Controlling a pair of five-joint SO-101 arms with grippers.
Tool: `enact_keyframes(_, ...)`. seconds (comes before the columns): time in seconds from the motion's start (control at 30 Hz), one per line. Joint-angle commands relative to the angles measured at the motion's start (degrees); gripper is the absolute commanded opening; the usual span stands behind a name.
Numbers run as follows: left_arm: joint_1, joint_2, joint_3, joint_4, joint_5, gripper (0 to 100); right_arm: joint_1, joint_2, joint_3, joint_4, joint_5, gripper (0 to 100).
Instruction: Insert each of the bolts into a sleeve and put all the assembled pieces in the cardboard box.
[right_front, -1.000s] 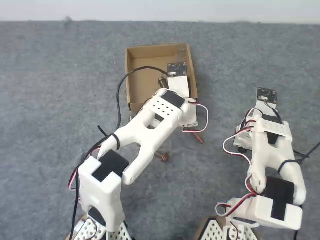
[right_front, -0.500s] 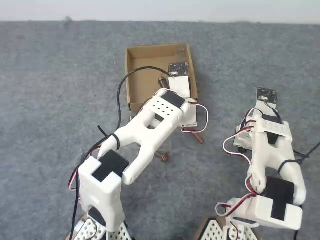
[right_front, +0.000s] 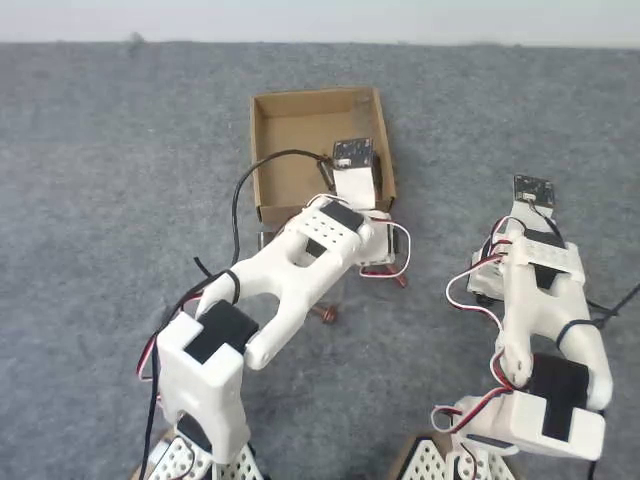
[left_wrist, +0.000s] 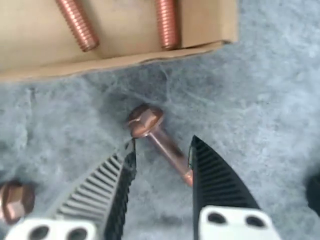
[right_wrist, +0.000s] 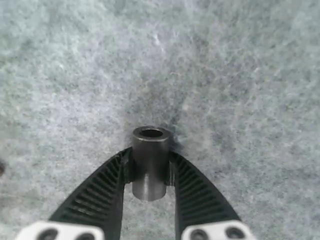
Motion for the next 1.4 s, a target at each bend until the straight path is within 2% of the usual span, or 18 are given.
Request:
enact_keyframes(0.0,0.4,-2.9,-0.7,-2.0,-0.6,17,-0.8,-3.6,-1.8,-0.6,2.3,0.7)
enact_keyframes(0.33,0.3,11.3,-20.4,15.5,-1.1,10,-0.8,-3.6,-1.8,-0.4,2.5,0.7)
enact_keyframes(0.4,0.4,11.5,-20.6,15.9,-1.5,9,-0.7,-3.6,-1.8,-0.4,2.5,0.7)
enact_keyframes(0.83,-0.9,8.5,-18.9,19.0,-17.3,1,-0.6,-3.6,-1.8,-0.4,2.6,0.7)
enact_keyframes(1.03,-2.7,-0.4,-7.5,10.4,-18.5,1,-0.7,-3.6,-1.8,-0.4,2.6,0.7)
enact_keyframes(1.37,-2.7,-20.7,19.1,-13.7,-18.4,1,-0.7,-3.6,-1.8,-0.4,2.5,0.7)
